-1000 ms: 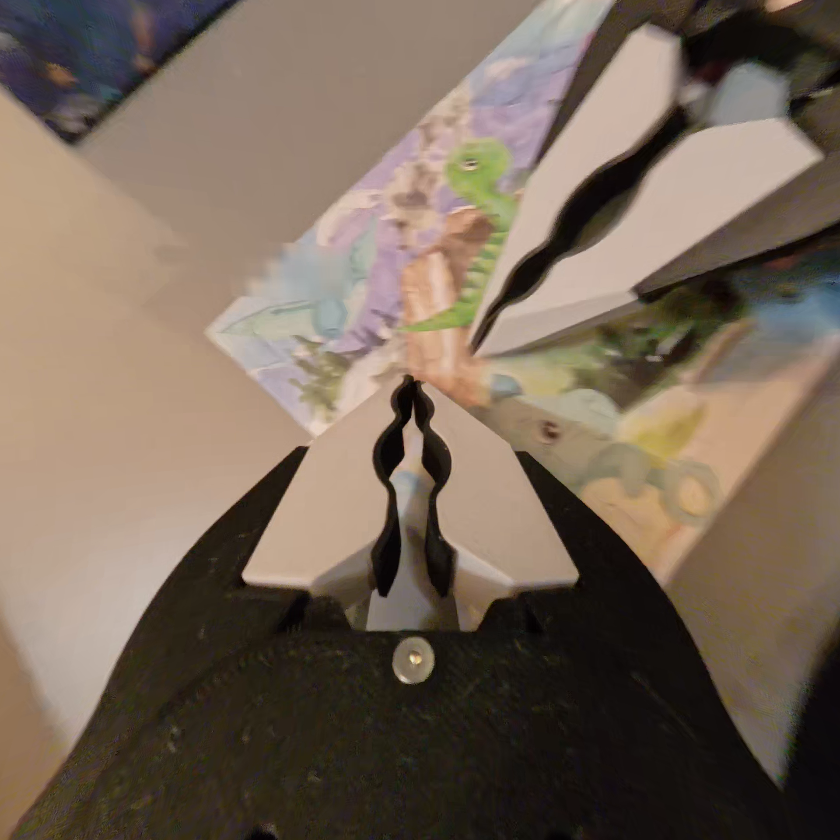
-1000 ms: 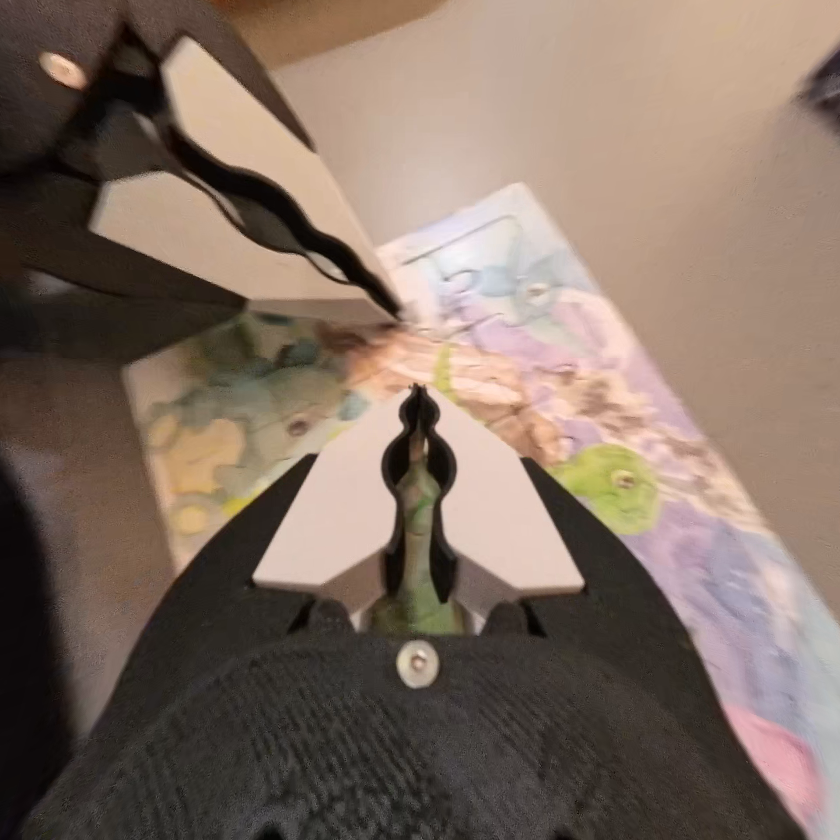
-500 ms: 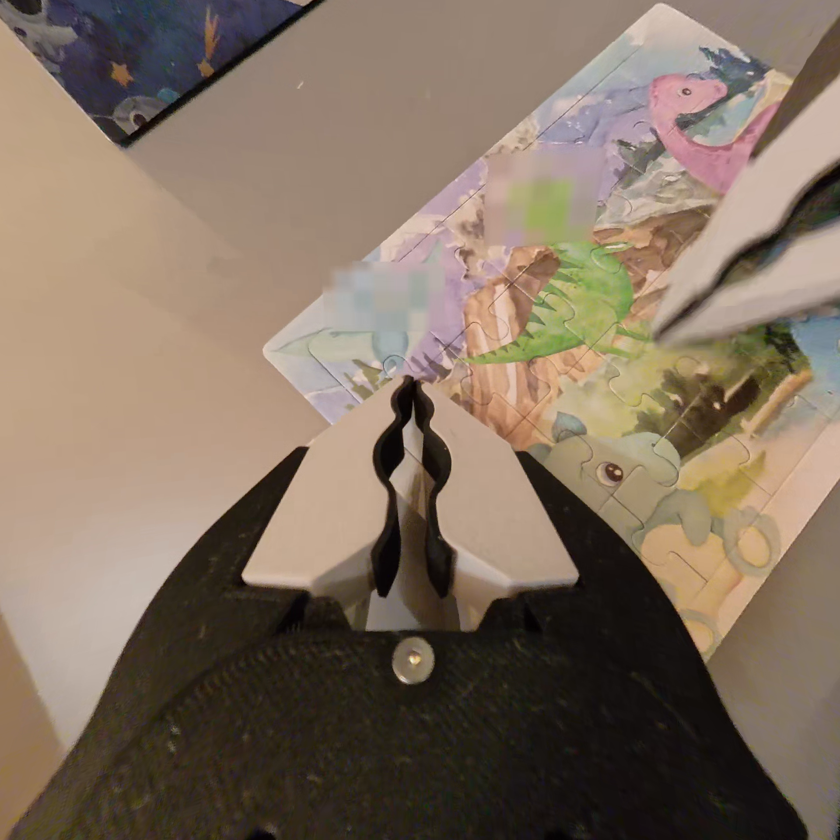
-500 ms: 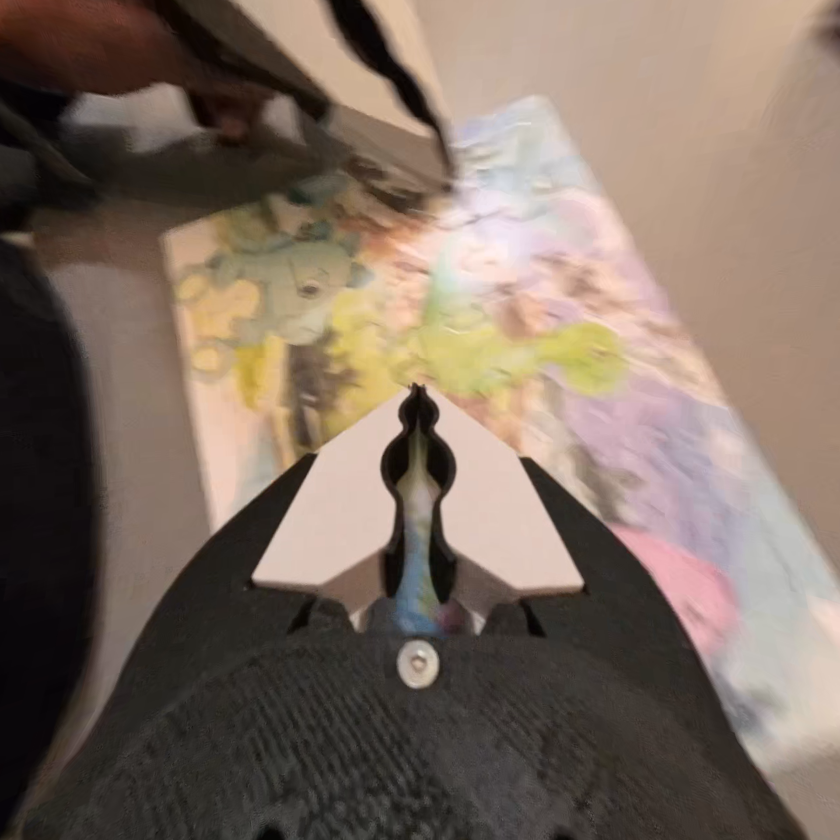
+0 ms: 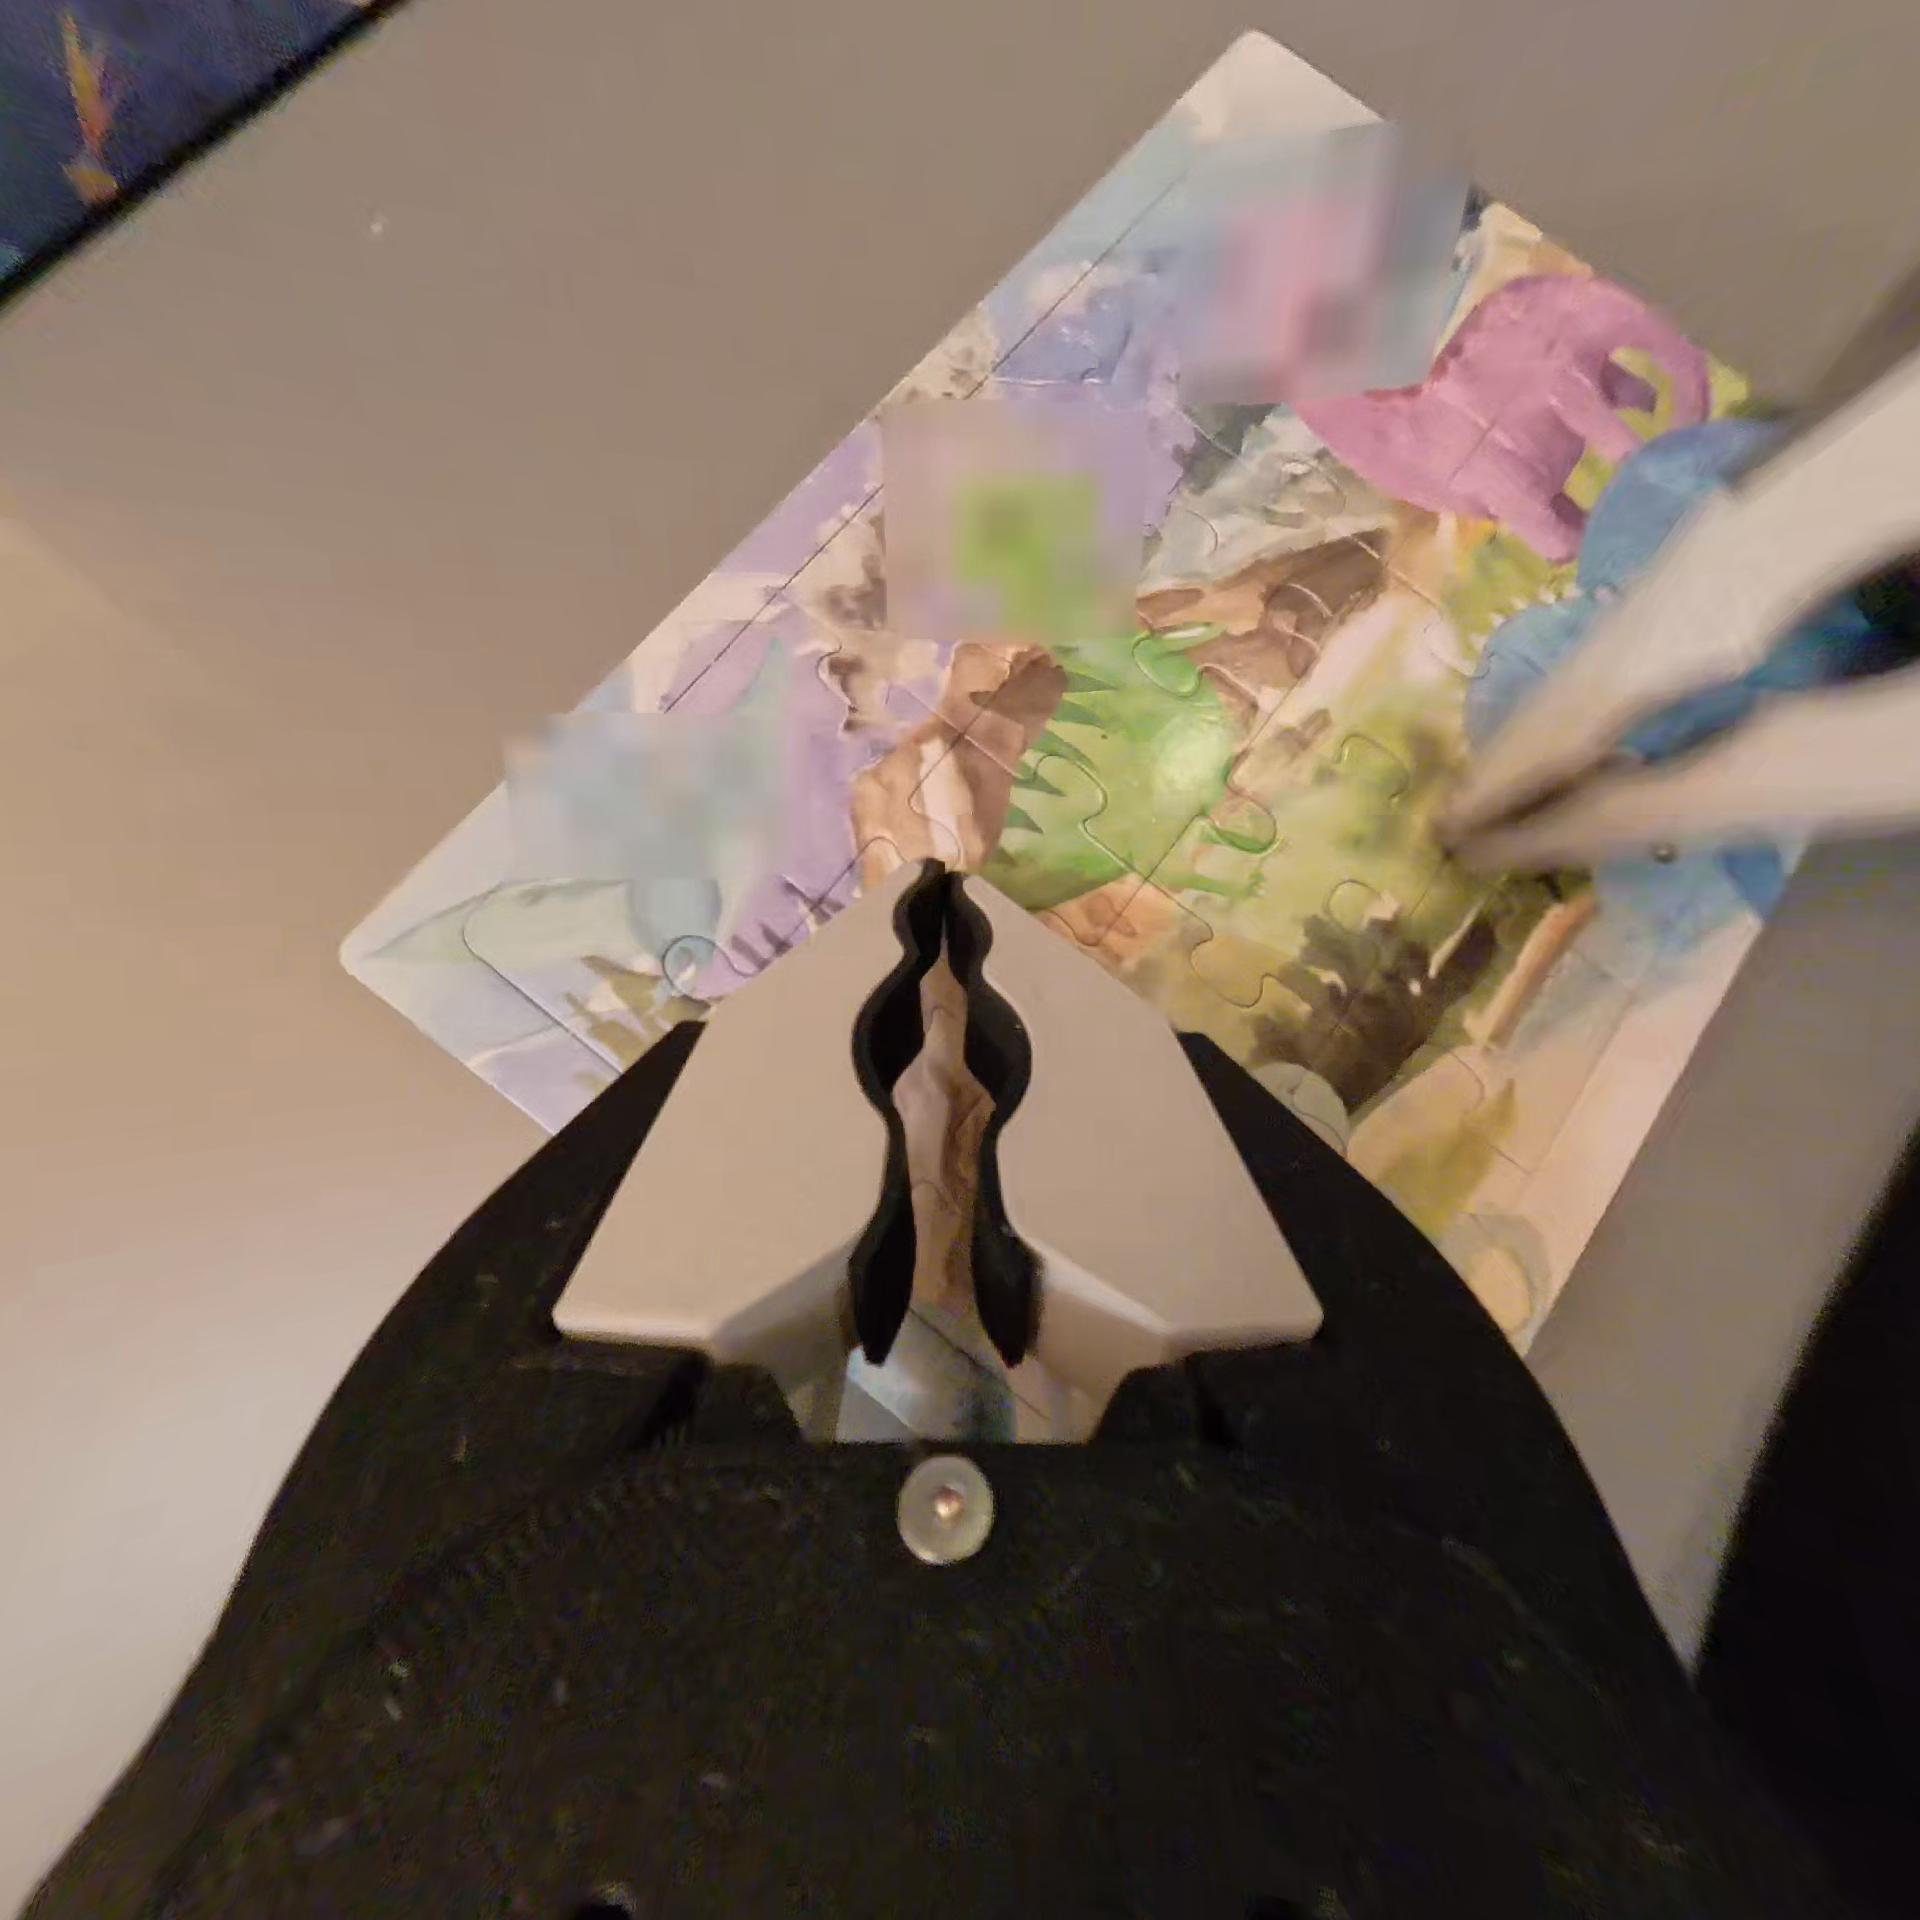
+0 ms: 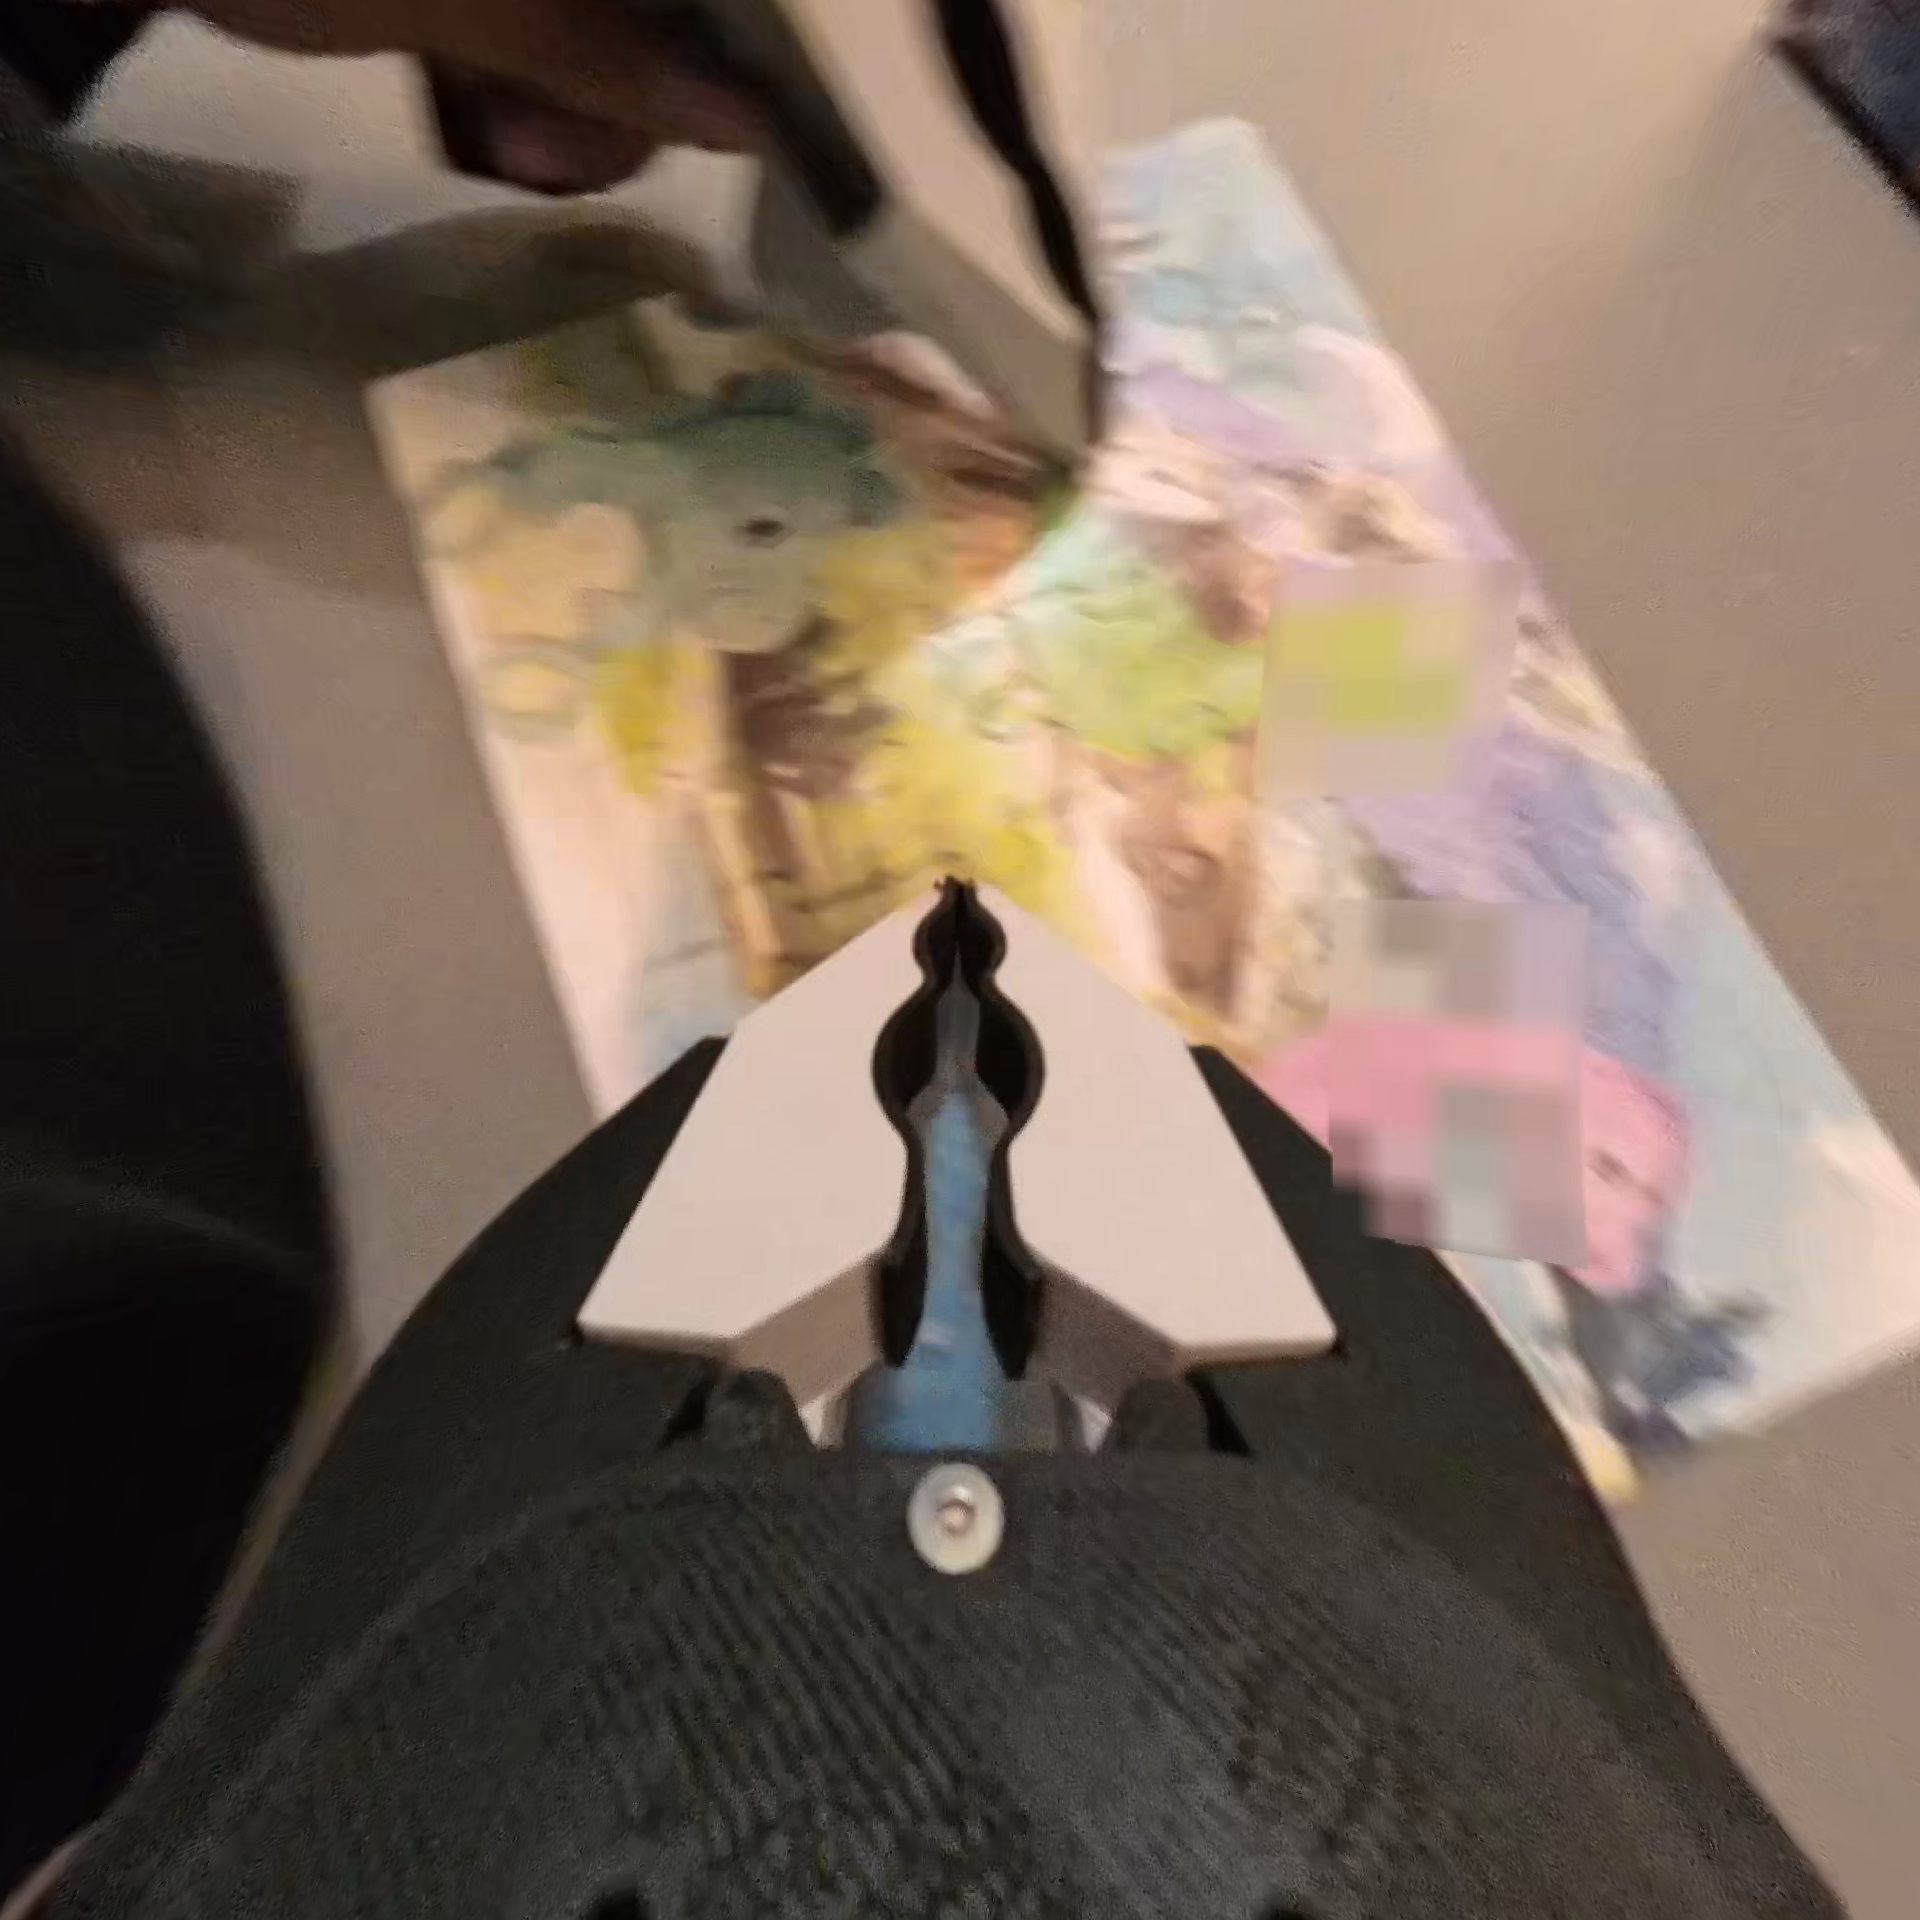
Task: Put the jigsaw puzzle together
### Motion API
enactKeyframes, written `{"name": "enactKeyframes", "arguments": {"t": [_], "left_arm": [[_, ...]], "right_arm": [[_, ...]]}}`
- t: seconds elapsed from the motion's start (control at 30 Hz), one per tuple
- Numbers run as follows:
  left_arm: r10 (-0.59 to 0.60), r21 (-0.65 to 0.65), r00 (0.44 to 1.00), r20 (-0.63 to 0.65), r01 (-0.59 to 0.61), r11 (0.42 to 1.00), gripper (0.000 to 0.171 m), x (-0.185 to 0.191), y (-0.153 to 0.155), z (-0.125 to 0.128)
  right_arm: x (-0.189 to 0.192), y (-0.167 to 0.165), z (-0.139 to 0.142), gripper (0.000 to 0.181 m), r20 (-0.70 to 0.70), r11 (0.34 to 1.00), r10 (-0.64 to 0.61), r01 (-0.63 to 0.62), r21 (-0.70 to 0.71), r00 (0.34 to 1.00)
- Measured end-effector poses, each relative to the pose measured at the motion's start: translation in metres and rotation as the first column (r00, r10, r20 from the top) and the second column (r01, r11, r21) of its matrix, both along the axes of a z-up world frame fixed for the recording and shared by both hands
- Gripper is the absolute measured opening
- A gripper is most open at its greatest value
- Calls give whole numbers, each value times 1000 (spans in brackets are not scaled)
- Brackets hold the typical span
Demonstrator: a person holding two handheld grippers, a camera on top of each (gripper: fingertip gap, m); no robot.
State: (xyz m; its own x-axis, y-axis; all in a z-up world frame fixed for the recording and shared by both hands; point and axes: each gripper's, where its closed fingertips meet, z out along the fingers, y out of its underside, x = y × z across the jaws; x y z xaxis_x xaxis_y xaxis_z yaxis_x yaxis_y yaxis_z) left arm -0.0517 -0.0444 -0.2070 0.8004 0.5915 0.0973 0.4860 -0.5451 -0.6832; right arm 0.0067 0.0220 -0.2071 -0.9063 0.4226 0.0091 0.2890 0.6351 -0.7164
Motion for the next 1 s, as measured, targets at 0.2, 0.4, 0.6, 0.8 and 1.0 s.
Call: {"name": "enactKeyframes", "arguments": {"t": [0.2, 0.4, 0.6, 0.8, 1.0], "left_arm": [[-187, 104, 977, 100, 177, 979, 0, 63, 38, 0], [-119, -27, 989, -85, 117, 993, 0, 40, 49, 0], [-18, -57, 995, -94, 12, 998, 0, -1, 28, -1], [-86, -135, 981, -173, 63, 989, 0, -10, 42, -1], [-44, -103, 992, -115, 32, 994, 0, -38, 58, 1]], "right_arm": [[-71, 79, -2, 0, -22, 939, -344, 344, -2, 939], [18, -14, -1, 0, 49, 997, 55, -52, -57, 997], [-38, 66, -2, 0, 4, 961, -275, 275, -34, 962], [-75, 30, -1, 0, -132, 956, -282, 289, 41, 950], [-108, -5, -2, 0, -38, 962, -272, 272, -15, 961]]}}
